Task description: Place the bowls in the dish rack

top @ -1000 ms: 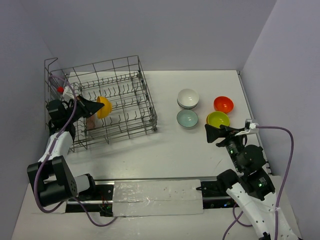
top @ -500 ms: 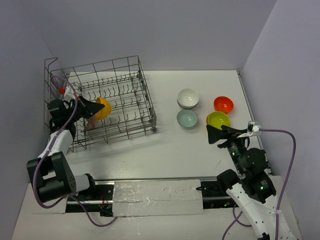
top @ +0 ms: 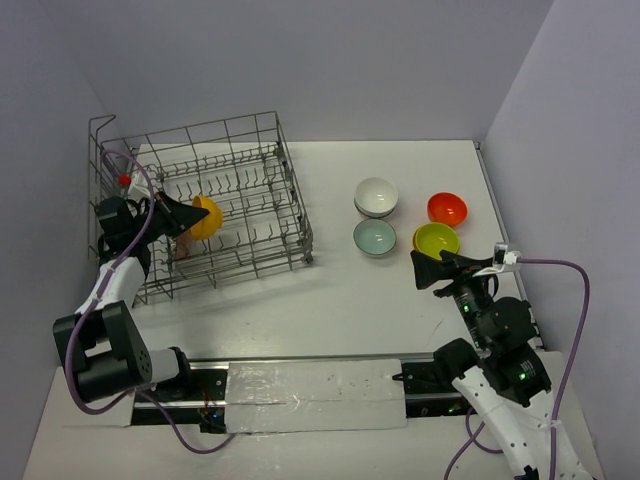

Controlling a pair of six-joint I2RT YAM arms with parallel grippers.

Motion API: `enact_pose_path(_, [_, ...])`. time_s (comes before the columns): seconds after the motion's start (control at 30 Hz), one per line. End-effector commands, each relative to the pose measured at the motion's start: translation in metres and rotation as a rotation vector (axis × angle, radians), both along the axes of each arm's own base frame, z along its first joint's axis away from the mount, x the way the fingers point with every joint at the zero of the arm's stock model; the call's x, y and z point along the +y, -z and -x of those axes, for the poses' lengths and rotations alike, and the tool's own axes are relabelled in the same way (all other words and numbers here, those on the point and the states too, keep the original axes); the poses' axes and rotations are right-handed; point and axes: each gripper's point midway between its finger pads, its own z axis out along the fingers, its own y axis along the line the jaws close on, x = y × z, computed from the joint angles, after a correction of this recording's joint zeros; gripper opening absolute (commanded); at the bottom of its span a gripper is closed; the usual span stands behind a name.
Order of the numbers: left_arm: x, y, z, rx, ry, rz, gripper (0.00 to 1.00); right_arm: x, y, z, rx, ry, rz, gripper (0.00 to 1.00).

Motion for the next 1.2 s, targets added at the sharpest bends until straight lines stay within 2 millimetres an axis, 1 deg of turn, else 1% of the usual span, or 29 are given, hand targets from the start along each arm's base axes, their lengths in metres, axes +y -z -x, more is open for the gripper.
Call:
enact_pose_path(0.0, [0.010,0.001,-0.002,0.015,-0.046,-0.030,0.00,0.003,-0.012,0.002,-0.052,-0.021,-0.017,0.90])
enact_pose_path(0.2, [0.005,-0.031,0.003,-0.057,-0.034,-0.012,0.00,0.006,-0.014,0.003,-0.057,-0.037,-0.012,0.90])
enact_pose_path(0.23, [0.005,-0.042,0.004,-0.082,-0.038,-0.022,0.00,0.006,-0.013,0.002,-0.057,-0.038,-0.009,0.90])
enact_pose_path(0.3, [0.005,-0.053,0.006,-0.103,-0.044,-0.029,0.00,0.009,-0.013,0.002,-0.056,-0.050,-0.005,0.90])
enact_pose_path(0.4, [0.004,-0.064,0.009,-0.125,-0.046,-0.028,0.00,0.010,-0.013,0.002,-0.056,-0.055,-0.003,0.89])
enact_pose_path(0.5, [0.003,-0.065,0.011,-0.127,-0.043,-0.025,0.00,0.010,-0.013,0.002,-0.056,-0.058,-0.001,0.89])
enact_pose_path(0.63, [0.000,-0.059,0.013,-0.117,-0.030,0.003,0.00,0.013,-0.013,0.002,-0.055,-0.074,0.004,0.89])
enact_pose_path(0.67, [-0.001,-0.062,0.013,-0.132,-0.027,0.017,0.00,0.014,-0.013,0.002,-0.056,-0.077,0.006,0.89])
enact_pose_path(0.73, [-0.003,-0.062,0.014,-0.132,-0.019,0.032,0.00,0.016,-0.013,0.002,-0.055,-0.088,0.009,0.89])
enact_pose_path(0.87, [-0.008,-0.074,0.017,-0.170,0.001,0.081,0.00,0.019,-0.013,0.002,-0.056,-0.107,0.016,0.89])
enact_pose_path(0.93, [-0.007,-0.073,0.016,-0.170,-0.007,0.078,0.00,0.020,-0.013,0.002,-0.056,-0.112,0.019,0.89])
enact_pose_path(1.17, [-0.004,-0.053,0.015,-0.113,-0.022,0.060,0.00,0.022,-0.014,0.002,-0.057,-0.121,0.022,0.89])
